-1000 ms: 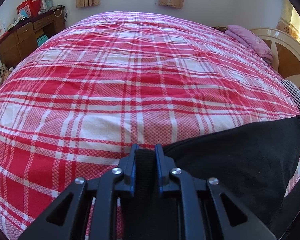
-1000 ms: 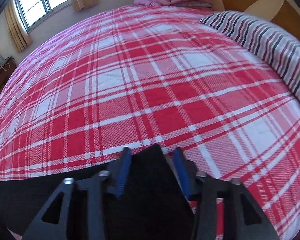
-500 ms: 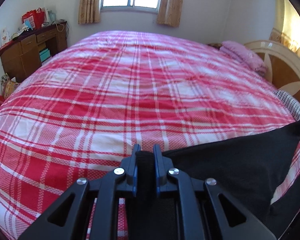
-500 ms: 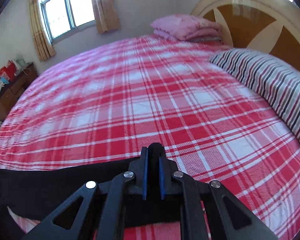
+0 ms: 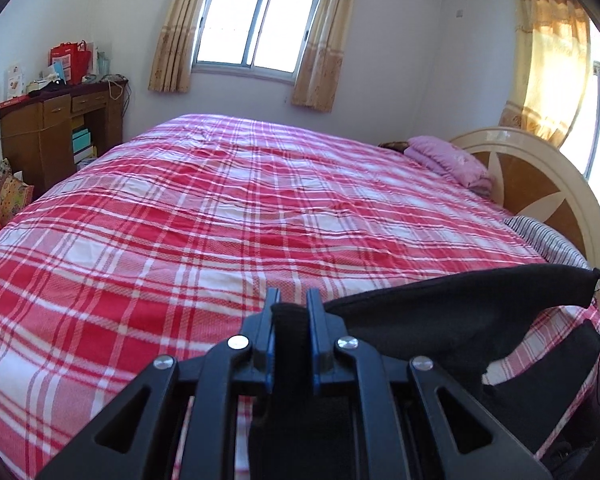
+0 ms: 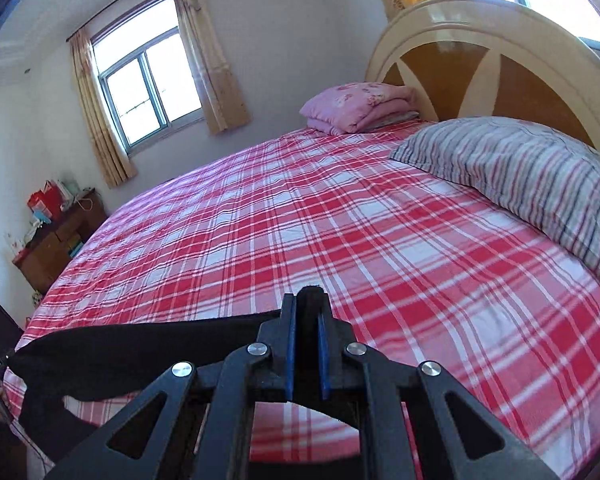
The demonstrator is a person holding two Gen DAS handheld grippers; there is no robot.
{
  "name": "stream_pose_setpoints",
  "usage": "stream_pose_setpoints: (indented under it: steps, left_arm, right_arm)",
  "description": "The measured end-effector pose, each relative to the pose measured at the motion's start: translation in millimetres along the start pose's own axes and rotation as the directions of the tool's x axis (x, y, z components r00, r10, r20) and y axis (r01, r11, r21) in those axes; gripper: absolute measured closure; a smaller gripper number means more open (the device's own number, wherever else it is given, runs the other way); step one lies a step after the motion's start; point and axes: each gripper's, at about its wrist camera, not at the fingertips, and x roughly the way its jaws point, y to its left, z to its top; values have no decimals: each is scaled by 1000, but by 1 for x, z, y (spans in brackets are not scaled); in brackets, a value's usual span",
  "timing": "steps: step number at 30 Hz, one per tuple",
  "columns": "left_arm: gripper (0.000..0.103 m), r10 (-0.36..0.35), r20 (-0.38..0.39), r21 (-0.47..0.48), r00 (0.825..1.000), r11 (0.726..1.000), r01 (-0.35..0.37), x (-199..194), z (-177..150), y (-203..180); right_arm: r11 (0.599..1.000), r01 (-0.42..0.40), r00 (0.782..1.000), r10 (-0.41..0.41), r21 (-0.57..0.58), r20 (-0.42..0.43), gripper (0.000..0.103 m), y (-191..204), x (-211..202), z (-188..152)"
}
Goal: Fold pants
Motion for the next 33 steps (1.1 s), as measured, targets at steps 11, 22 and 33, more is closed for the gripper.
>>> stream_pose_setpoints:
  steps: [11, 22, 33]
  left_arm:
    - [89, -56, 2, 45, 998, 997, 56, -55, -66, -6]
    - [65, 53, -51, 202, 997, 978, -41, -66, -112, -12]
    - [47, 87, -7, 95, 996, 992, -86, -106, -124, 31]
  right_arm:
    - [999, 8, 1000, -9, 34, 8, 94, -32, -67, -76]
    - [998, 66, 996, -65, 24, -61, 80, -49, -75, -118]
    - [980, 127, 992, -124, -155, 26, 65, 15, -101, -112]
